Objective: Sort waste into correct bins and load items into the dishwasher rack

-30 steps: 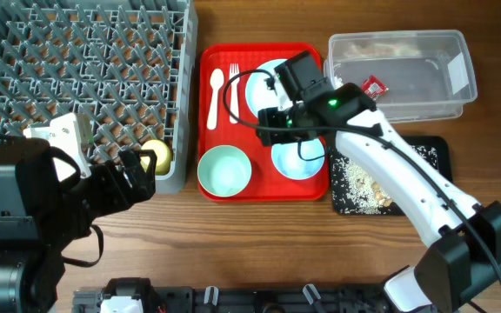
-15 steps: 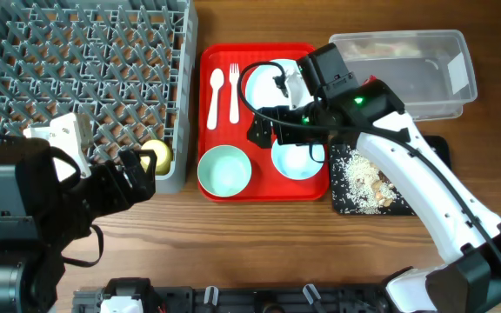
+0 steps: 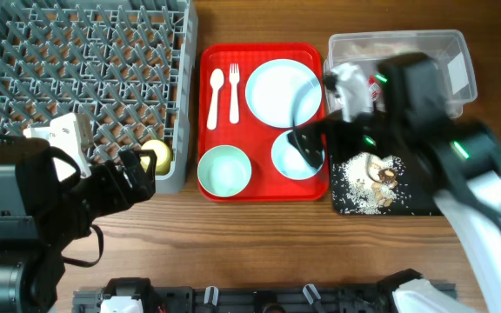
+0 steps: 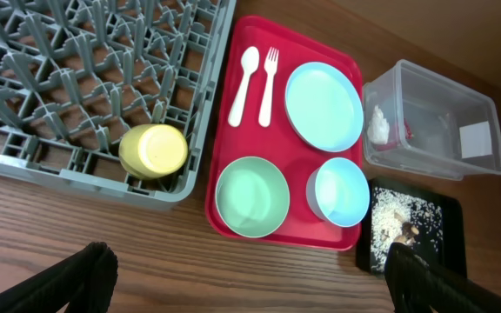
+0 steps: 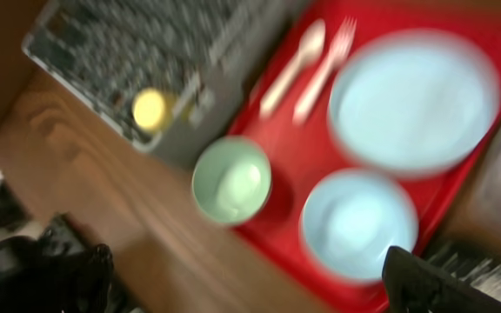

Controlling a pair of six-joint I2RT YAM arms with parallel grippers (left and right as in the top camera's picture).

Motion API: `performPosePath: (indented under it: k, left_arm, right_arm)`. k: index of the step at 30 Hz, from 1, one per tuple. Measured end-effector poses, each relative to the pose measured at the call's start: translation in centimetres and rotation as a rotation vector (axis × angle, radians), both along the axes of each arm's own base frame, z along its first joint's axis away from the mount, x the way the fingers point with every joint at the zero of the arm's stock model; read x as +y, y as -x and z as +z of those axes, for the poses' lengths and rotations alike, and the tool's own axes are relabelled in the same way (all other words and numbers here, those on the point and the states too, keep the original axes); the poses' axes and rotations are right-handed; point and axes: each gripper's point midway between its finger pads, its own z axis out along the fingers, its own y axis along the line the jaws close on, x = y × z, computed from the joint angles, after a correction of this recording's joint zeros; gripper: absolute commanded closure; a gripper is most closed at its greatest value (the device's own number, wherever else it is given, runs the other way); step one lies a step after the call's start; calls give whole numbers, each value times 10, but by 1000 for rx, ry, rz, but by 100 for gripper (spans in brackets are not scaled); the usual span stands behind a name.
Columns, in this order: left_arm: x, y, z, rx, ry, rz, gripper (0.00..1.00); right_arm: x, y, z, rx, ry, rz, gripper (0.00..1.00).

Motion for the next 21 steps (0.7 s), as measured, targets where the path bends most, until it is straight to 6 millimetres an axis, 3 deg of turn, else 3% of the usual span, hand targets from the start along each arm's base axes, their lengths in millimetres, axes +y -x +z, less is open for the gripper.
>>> performPosePath:
  k: [5,7,9,14,18,21]
  left_arm:
    - [0,0,0,0,0,0,0]
    - [0,0,0,0,0,0,0]
    - [0,0,0,0,0,0,0]
    - [0,0,0,0,0,0,0]
    - [0,0,0,-1,0,0,0]
    - [0,0,0,0,0,0,0]
  right_arm:
    - [-20,20,95,-533,8,41,0]
    - [-29,33,111,-671,22,38,0]
    - [-39,40,112,-741,36,16,0]
    - [-68,31,62,-783,64,-117,0]
    - [-90,24,-9,-729,60,-232,0]
    - [-98,26,-47,-737,41,-284,0]
